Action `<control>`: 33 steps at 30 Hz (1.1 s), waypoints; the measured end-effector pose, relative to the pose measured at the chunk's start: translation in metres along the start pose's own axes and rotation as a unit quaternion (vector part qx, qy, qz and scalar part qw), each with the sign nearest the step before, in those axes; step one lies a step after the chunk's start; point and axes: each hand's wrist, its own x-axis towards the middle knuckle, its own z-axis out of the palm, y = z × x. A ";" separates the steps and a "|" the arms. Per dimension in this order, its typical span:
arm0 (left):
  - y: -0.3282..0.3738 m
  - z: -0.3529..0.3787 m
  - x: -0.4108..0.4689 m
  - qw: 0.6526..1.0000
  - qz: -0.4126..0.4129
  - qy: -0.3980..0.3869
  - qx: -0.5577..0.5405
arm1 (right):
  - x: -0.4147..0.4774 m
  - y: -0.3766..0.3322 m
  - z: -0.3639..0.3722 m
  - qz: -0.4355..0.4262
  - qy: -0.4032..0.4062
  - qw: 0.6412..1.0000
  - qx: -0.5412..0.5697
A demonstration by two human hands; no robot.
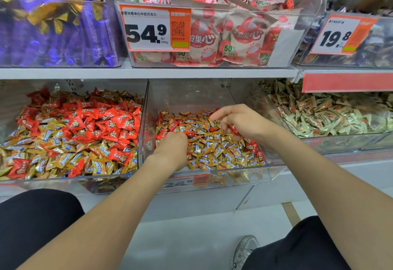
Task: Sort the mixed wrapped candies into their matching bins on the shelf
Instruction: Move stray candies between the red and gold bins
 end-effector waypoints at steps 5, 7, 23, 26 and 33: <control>0.005 0.000 0.000 0.997 0.000 0.043 -0.070 | -0.003 0.008 -0.008 -0.001 0.011 0.999 -0.038; 0.009 -0.002 0.000 0.992 -0.015 0.081 -0.094 | -0.001 0.011 -0.012 -0.010 0.018 0.996 -0.086; 0.010 0.006 0.026 0.989 -0.126 -0.060 -0.057 | 0.108 0.028 0.003 -0.013 0.091 0.915 -0.393; 0.004 0.005 0.031 0.987 -0.119 -0.061 -0.086 | 0.101 0.035 0.003 -0.021 0.044 0.907 -0.419; 0.006 0.009 0.030 0.988 -0.069 -0.021 -0.134 | 0.071 0.044 -0.009 -0.048 0.017 0.951 -0.304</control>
